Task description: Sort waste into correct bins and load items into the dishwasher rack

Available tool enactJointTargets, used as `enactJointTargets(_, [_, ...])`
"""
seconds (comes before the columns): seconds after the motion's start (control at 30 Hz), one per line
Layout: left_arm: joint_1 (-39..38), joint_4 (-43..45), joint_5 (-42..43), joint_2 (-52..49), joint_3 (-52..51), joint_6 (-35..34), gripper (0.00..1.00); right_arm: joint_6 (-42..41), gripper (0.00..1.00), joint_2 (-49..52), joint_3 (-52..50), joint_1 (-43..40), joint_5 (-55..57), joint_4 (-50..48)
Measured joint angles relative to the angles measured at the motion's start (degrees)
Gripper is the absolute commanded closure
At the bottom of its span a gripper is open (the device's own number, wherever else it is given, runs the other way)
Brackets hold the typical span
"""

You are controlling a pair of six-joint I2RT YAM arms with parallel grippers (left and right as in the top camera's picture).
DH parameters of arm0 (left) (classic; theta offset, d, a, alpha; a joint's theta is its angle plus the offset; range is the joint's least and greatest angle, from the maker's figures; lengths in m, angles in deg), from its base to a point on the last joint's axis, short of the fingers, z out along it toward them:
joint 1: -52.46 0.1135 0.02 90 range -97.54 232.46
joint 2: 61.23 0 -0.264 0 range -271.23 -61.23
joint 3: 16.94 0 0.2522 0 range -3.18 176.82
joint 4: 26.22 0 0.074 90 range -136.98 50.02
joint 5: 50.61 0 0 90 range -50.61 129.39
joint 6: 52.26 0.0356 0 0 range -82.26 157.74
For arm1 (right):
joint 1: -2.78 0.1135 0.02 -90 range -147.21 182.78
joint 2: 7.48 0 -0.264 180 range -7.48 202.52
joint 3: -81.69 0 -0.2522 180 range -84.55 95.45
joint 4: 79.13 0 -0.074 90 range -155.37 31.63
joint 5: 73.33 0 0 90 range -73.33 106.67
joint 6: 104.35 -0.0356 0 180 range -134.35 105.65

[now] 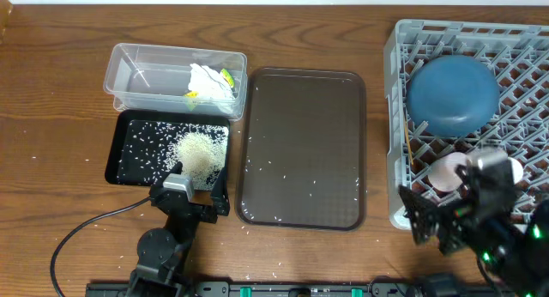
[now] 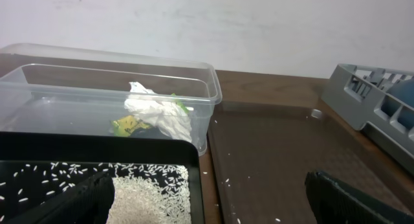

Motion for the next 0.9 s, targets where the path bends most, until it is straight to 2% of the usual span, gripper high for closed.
enactJointTargets(0.13, [0.0, 0.0, 0.0, 0.0, 0.0, -0.02, 0.03, 0.92, 0.01, -2.95, -0.96, -0.02, 5.51, -0.96])
enactJointTargets(0.27, [0.0, -0.02, 0.02, 0.0, -0.02, -0.02, 0.03, 3.19, 0.01, -6.38, -7.65, -0.79, 7.91, -9.25])
enactJointTargets(0.4, [0.0, -0.02, 0.02, 0.0, -0.02, -0.02, 0.03, 4.61, 0.01, -13.33, -21.16, -3.34, 7.54, -20.85])
enactJointTargets(0.63, [0.0, 0.02, 0.0, 0.0, -0.02, -0.02, 0.03, 5.4, 0.01, -24.44, -41.97, -4.52, 6.29, -33.31])
enactJointTargets(0.9, [0.0, 0.04, 0.0, 0.0, -0.02, 0.0, 0.03, 5.55, 0.01, -32.87, -59.49, -4.52, 5.86, -47.45])
